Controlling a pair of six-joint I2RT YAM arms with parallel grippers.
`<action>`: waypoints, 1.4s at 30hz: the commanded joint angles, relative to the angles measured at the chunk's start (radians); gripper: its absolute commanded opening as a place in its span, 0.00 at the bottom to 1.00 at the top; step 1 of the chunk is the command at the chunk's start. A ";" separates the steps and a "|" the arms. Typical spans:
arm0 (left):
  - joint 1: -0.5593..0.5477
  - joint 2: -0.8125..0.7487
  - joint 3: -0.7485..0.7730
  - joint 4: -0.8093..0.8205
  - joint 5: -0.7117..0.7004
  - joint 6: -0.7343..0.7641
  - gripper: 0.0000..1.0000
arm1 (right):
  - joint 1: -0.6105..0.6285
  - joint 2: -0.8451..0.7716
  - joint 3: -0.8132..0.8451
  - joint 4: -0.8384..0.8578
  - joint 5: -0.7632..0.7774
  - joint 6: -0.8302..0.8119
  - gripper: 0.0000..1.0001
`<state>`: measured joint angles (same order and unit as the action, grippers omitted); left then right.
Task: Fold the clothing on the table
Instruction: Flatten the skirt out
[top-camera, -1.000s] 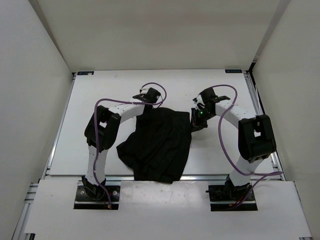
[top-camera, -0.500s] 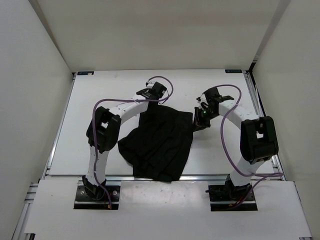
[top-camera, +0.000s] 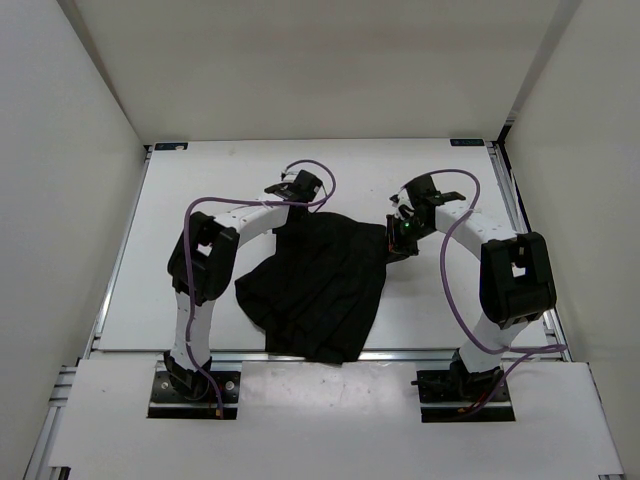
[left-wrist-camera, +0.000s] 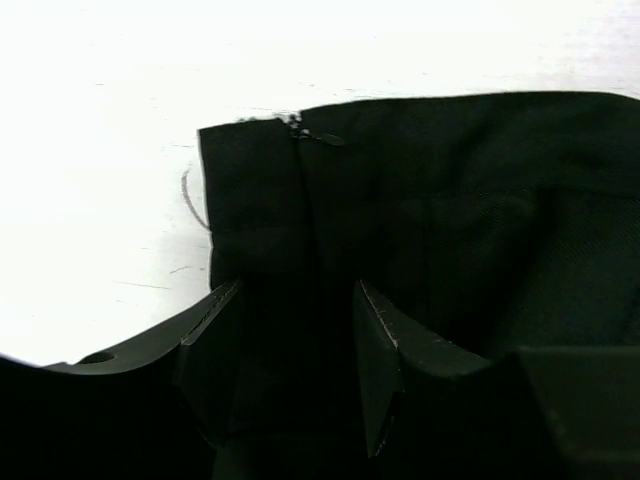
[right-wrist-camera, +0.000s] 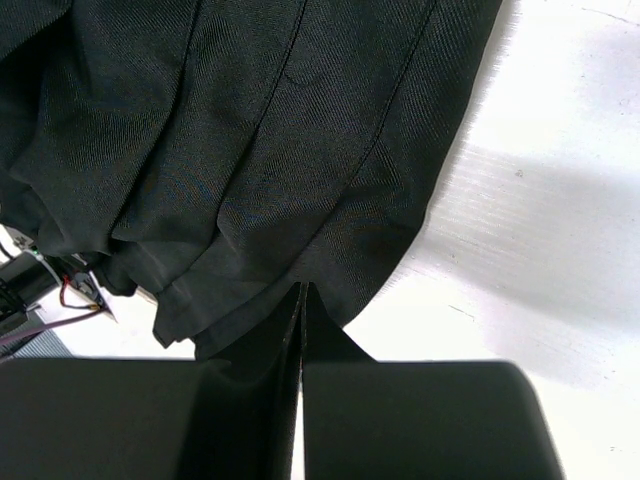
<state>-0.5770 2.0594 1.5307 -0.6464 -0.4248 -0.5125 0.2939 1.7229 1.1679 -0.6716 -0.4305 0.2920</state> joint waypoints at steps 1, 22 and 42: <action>0.008 -0.016 0.003 0.042 0.047 -0.001 0.57 | -0.007 -0.026 -0.004 0.000 -0.016 0.000 0.00; -0.058 0.070 0.334 -0.084 0.087 0.029 0.00 | -0.038 -0.016 0.021 0.001 -0.024 -0.004 0.00; 0.242 -0.352 -0.243 0.218 0.541 -0.197 0.00 | -0.163 -0.144 -0.129 0.035 0.026 0.041 0.00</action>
<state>-0.3714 1.7237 1.5253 -0.4961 0.0738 -0.6098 0.1501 1.6367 1.0477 -0.6533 -0.4183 0.3172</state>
